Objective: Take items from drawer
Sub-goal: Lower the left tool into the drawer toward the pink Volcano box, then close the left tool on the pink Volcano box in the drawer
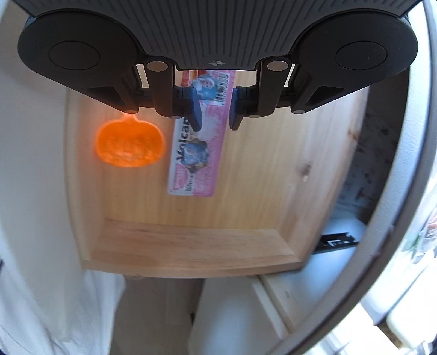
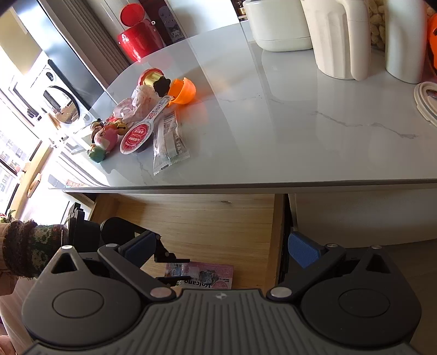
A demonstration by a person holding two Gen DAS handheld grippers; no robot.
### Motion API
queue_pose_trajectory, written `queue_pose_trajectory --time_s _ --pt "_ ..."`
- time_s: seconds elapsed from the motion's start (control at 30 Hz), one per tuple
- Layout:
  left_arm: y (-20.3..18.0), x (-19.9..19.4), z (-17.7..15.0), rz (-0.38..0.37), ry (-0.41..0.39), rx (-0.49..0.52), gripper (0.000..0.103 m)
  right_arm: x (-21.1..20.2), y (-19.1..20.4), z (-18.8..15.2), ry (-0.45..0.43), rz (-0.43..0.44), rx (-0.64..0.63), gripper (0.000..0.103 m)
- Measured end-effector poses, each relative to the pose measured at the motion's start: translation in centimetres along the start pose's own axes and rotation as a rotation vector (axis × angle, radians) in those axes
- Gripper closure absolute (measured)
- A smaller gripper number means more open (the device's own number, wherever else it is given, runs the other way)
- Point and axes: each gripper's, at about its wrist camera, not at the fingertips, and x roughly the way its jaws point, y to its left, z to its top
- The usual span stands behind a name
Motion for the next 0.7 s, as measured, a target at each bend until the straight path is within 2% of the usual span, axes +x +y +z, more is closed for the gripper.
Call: queue_pose_trajectory --time_s 0.1,0.23,0.33,0.5,0.6,0.7 --pt "1.0 0.5 0.2 -0.005 -0.034 -0.052 0.078 0.1 0.0 0.0 0.002 -0.003 -0.002 0.0" --pt "3.3 1.1 0.7 -0.104 -0.053 -0.193 0.08 0.2 0.1 0.0 0.003 -0.008 -0.001 0.0" --pt "3.8 1.2 0.8 -0.15 -0.075 -0.227 0.08 0.2 0.1 0.0 0.005 -0.012 -0.002 0.0" --pt "4.2 1.5 0.9 -0.202 -0.067 -0.302 0.077 0.3 0.0 0.0 0.005 -0.016 0.0 0.0" --pt "3.9 1.9 1.3 -0.193 -0.06 -0.325 0.074 0.3 0.0 0.1 0.005 -0.01 0.001 0.0" --pt "3.5 2.3 1.9 -0.21 -0.068 -0.331 0.066 0.2 0.2 0.1 0.002 -0.004 -0.007 0.0"
